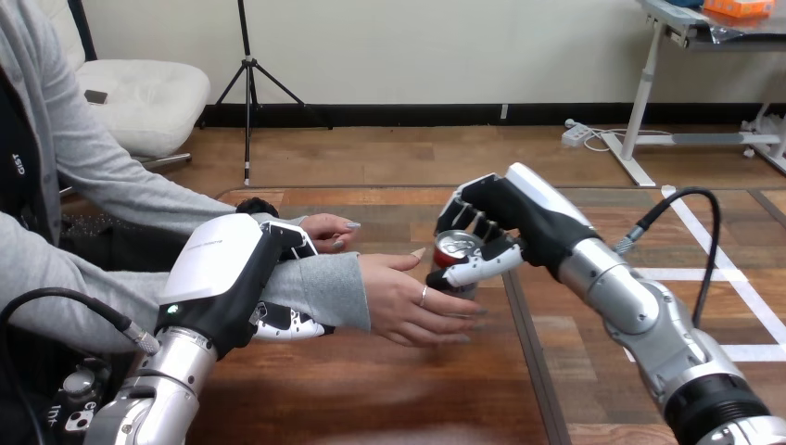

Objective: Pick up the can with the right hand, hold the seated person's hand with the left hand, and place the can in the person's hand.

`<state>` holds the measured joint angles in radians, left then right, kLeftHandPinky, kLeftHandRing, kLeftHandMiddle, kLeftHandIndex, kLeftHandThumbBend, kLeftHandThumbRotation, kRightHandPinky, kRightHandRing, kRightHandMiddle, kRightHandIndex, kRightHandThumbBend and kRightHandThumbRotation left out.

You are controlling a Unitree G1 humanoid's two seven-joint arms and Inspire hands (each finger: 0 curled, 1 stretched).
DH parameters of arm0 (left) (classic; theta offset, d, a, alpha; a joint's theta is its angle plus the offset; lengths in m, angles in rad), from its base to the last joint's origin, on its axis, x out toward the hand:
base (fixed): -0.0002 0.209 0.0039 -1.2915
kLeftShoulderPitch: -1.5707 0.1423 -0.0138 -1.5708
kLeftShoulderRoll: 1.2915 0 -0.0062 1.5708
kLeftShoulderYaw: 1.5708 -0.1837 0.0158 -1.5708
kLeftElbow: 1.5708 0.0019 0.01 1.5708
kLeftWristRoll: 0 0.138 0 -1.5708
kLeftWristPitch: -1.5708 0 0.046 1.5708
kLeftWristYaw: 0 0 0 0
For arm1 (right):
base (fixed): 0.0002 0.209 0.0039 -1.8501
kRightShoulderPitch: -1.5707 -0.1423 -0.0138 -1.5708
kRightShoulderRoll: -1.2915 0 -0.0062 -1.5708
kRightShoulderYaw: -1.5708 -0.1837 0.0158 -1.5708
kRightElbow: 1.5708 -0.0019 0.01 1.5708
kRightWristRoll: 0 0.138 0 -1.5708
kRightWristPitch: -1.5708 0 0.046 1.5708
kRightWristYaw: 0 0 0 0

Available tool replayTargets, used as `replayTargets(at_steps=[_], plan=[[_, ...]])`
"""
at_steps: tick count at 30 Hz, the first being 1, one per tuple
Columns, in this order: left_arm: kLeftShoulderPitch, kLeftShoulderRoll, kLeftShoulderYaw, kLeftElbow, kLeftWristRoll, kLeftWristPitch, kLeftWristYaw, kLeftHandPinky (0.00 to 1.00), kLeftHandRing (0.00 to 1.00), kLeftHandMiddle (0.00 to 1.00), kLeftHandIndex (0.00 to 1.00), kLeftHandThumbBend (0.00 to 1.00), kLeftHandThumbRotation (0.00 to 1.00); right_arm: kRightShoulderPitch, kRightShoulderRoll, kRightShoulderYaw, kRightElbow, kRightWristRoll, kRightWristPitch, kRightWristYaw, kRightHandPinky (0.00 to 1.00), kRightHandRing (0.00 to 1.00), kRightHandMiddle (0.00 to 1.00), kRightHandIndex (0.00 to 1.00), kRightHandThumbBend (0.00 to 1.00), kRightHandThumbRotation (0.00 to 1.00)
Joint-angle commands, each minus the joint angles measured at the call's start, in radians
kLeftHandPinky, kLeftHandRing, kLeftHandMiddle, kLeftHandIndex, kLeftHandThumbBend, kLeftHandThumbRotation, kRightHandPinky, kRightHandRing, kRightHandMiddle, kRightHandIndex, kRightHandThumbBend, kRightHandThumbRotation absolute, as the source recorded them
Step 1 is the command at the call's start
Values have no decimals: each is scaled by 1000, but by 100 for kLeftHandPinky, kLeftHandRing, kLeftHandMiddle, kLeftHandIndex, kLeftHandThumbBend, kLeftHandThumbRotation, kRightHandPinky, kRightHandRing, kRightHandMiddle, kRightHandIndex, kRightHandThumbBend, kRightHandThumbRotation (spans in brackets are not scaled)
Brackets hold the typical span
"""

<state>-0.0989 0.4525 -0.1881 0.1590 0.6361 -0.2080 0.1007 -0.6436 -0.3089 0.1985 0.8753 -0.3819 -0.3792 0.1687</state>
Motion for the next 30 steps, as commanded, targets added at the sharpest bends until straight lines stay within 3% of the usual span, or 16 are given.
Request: replayTargets(at_steps=[1,15,30], plan=[[-17,-18,5,-23,-15,-8,13,30,37,42,43,75,0,-129,15,-2,-69,17,-32,-3,34,36,40,41,65,0],[-19,-21,5,-19,-20,-6,8,30,37,42,43,73,0,-128,39,-2,-96,17,-18,2,34,36,40,41,65,0],[-22,-37,3,-6,-19,-20,46,29,36,41,43,75,0,-126,48,-4,-116,25,-25,21,33,36,39,40,65,0]])
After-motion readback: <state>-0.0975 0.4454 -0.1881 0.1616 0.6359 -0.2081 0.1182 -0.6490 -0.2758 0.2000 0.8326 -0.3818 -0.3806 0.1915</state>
